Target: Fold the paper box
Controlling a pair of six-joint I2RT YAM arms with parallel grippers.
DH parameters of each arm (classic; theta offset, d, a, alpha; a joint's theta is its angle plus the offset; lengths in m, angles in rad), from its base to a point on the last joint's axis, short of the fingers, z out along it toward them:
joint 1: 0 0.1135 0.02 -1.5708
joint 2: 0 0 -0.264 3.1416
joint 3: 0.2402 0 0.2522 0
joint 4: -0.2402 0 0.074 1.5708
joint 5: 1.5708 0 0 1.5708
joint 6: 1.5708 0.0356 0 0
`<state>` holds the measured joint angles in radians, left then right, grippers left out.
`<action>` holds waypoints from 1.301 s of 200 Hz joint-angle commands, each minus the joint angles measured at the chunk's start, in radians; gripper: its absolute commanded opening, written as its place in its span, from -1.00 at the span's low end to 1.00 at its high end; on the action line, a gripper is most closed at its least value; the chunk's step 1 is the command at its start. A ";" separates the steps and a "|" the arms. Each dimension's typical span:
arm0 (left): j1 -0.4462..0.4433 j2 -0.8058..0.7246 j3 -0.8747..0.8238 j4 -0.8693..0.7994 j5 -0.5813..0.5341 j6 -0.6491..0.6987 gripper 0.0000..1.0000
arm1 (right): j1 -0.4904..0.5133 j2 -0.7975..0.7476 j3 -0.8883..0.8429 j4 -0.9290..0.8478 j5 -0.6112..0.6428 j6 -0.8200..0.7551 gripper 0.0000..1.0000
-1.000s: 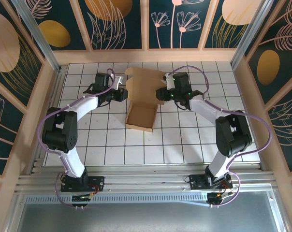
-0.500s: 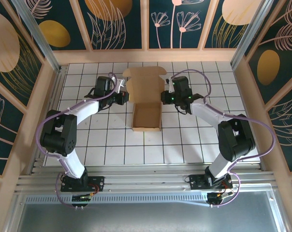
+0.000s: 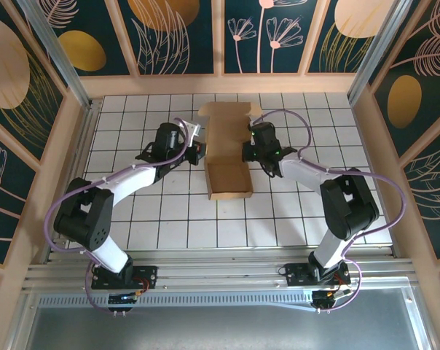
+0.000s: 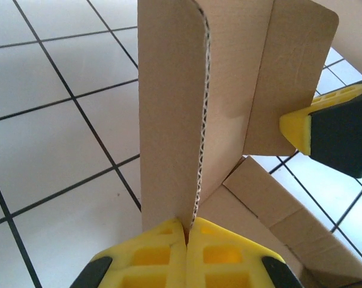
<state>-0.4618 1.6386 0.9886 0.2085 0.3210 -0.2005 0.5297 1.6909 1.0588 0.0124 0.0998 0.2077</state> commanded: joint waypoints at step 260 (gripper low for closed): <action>-0.102 -0.177 -0.395 0.170 0.050 -0.094 -0.50 | 0.302 -0.144 -0.518 0.585 0.429 -0.238 -0.84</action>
<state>-0.5575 1.5284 0.6178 0.4026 0.3828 -0.2909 0.8005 1.5627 0.5873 0.5957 0.4782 0.0265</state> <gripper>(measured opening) 0.242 0.083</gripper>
